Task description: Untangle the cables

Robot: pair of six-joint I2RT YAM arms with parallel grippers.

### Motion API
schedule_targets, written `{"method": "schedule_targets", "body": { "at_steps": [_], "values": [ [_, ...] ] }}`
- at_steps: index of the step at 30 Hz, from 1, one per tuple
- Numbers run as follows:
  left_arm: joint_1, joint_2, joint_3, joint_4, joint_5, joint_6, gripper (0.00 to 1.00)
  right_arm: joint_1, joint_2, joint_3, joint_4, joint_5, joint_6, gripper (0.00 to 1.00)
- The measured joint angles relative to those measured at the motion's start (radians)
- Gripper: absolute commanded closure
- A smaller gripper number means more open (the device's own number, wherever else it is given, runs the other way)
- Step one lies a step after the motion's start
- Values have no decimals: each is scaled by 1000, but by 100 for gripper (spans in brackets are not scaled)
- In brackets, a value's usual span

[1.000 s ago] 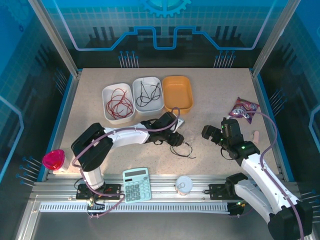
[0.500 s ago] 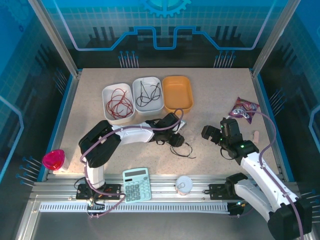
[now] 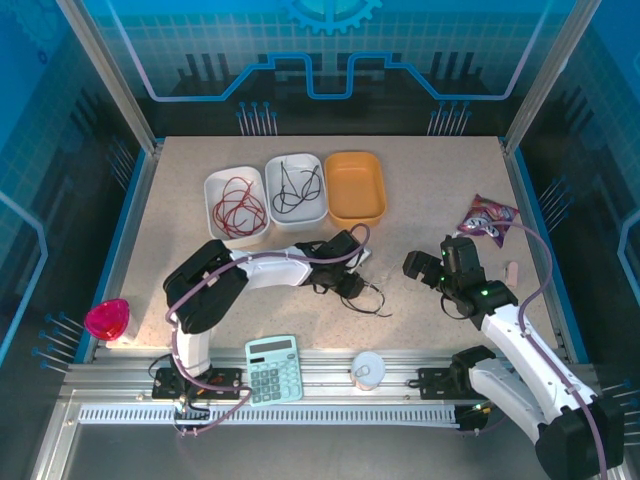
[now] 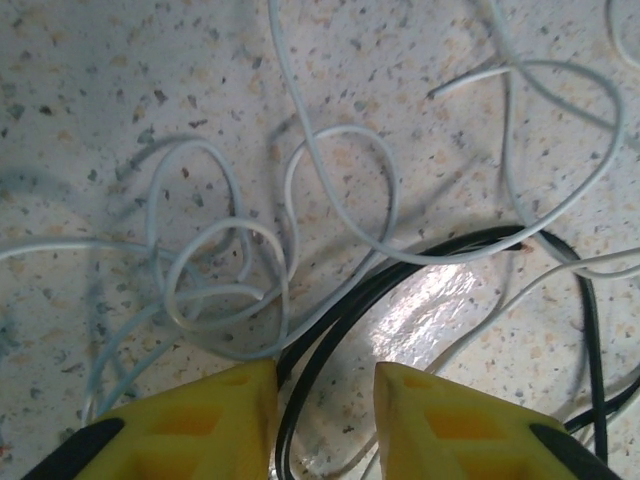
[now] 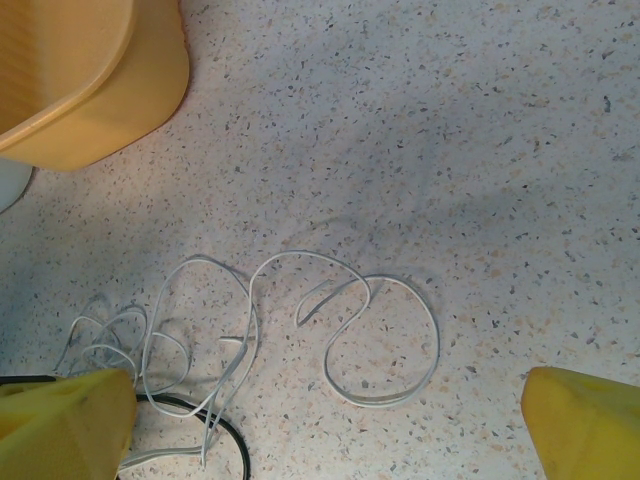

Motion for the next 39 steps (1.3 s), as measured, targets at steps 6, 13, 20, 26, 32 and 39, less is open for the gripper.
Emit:
{"method": "schedule_targets", "body": {
  "at_steps": [6, 13, 20, 26, 32, 39],
  "values": [
    [-14, 0, 11, -14, -31, 1, 78, 0, -2, 0, 0, 0, 0, 0],
    [-17, -22, 11, -38, -53, 0, 89, 0, -6, 0, 0, 0, 4, 0],
    [-18, -122, 12, -49, -77, -1, 100, 0, -6, -1, 1, 0, 8, 0],
    [-18, -136, 13, -58, -87, -3, 100, 0, -6, -1, 1, 0, 8, 0],
    [-18, -189, 13, -66, -104, -2, 100, 0, -6, -2, 12, -24, 6, 0],
    [-18, -281, 2, -12, -136, 4, 100, 0, -5, -4, 66, -82, 2, 0]
  ]
}}
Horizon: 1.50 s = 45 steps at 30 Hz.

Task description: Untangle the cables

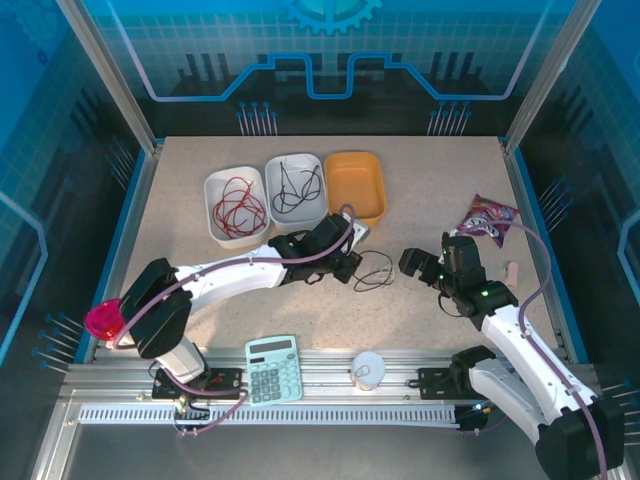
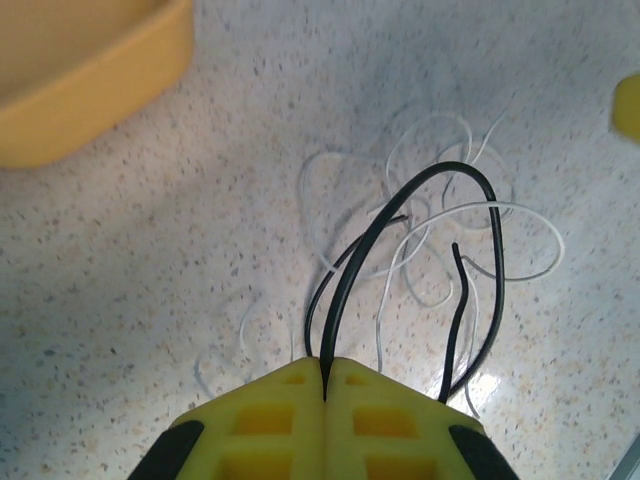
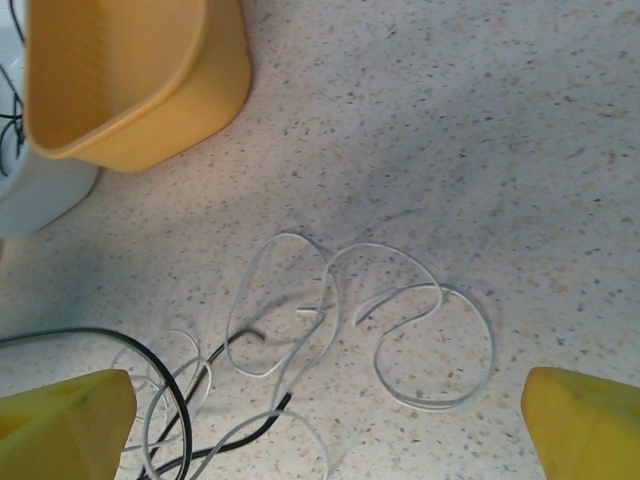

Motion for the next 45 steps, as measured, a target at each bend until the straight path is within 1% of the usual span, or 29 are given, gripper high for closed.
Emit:
{"method": "schedule_targets", "body": {
  "at_steps": [5, 9, 14, 16, 19, 24, 26, 29, 37, 40, 45],
  "values": [
    [-10, -40, -45, 58, -23, 32, 100, 4, 11, 0, 38, -40, -8, 0],
    [-18, -63, -68, 111, -40, 55, 100, 34, 29, 0, 61, -53, -15, 0],
    [-19, -74, -68, 175, -53, 77, 100, 80, 74, 2, 83, -55, -21, 0],
    [-19, -79, -69, 193, -57, 97, 100, 93, 95, 5, 91, -55, -23, 3],
    [-26, -90, -74, 221, -69, 128, 100, 106, 123, 16, 98, -54, -27, 5],
    [-39, -148, -116, 275, -95, 170, 100, 113, 155, 32, 109, -42, -29, 5],
    [-39, -173, -129, 293, -98, 178, 100, 113, 169, 36, 108, -23, -28, 7],
    [-39, -203, -137, 308, -98, 181, 100, 113, 192, 38, 104, 5, -21, 14],
    [-39, -248, -146, 339, -115, 193, 100, 112, 258, 40, 89, 62, -8, 29],
    [-39, -257, -147, 340, -131, 206, 100, 111, 276, 40, 85, 67, -3, 31],
    [-39, -263, -147, 335, -164, 235, 100, 100, 282, 40, 82, 67, -2, 33]
  ]
}}
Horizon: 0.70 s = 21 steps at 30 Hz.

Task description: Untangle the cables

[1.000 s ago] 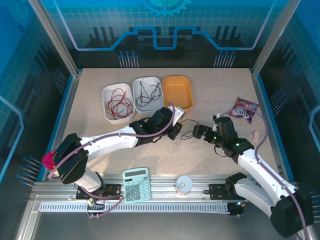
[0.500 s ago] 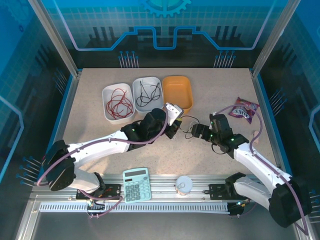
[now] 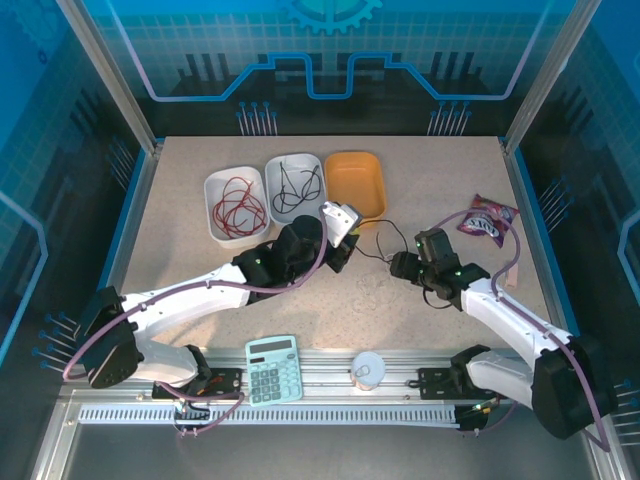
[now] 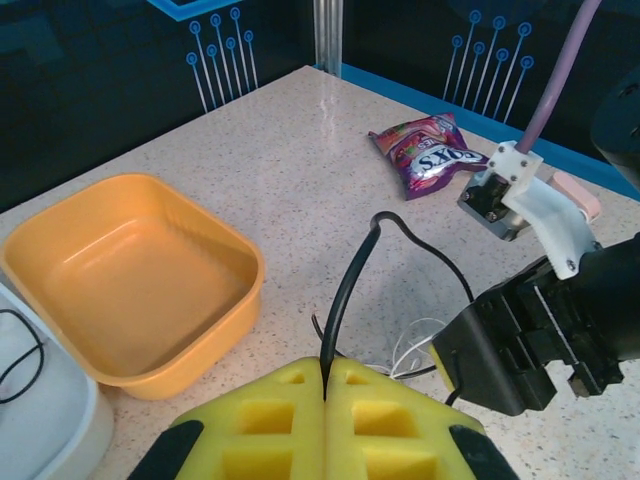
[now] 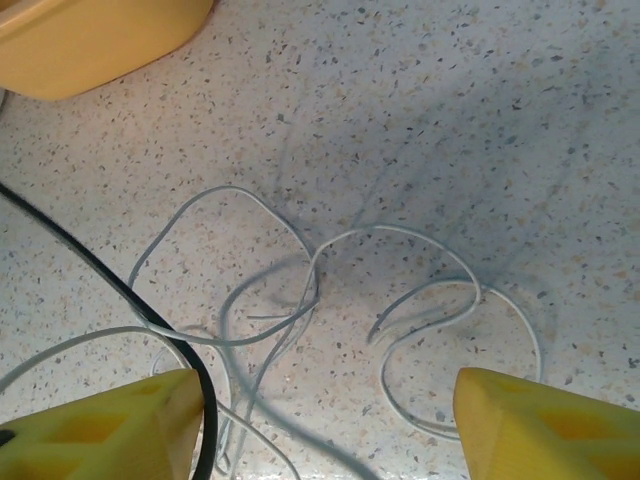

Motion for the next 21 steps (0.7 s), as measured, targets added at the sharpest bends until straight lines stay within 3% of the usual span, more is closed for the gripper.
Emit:
{"method": "schedule_targets", "body": {
  "at_steps": [10, 21],
  "values": [
    [0, -54, 0, -24, -95, 47, 100, -24, 1, -6, -4, 0, 0, 33],
    [0, -179, -9, -24, -120, 47, 100, -35, 2, -22, -12, 0, 18, 32]
  ]
}}
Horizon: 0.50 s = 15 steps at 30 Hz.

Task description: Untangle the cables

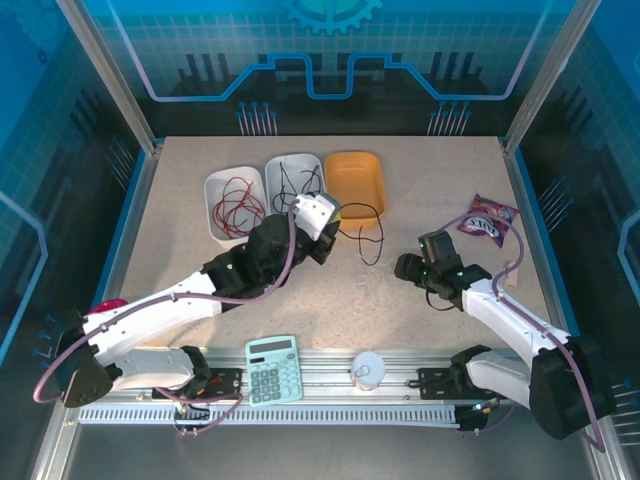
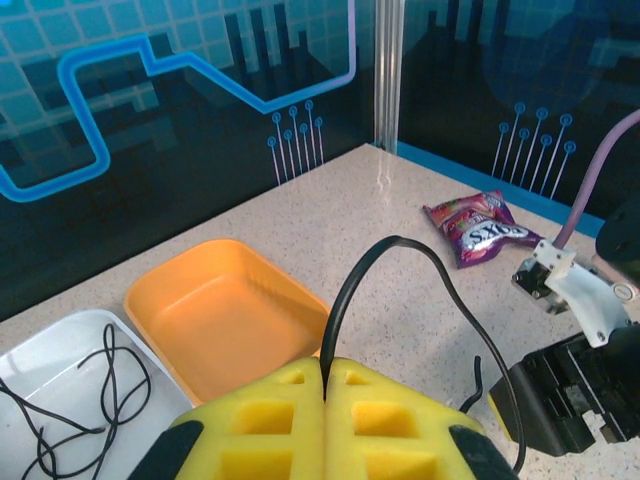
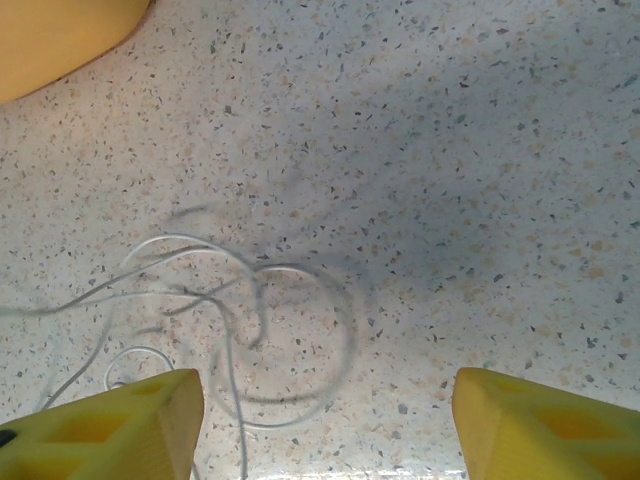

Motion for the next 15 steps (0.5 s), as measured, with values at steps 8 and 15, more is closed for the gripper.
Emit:
{"method": "schedule_targets", "body": {
  "at_steps": [8, 15],
  "values": [
    [0, -35, -1, 0, 0, -22, 100, 0, -8, -19, 20, -18, 3, 32],
    [21, -32, 0, -16, 17, -131, 100, 23, -155, -84, 121, -93, -71, 26]
  ]
}}
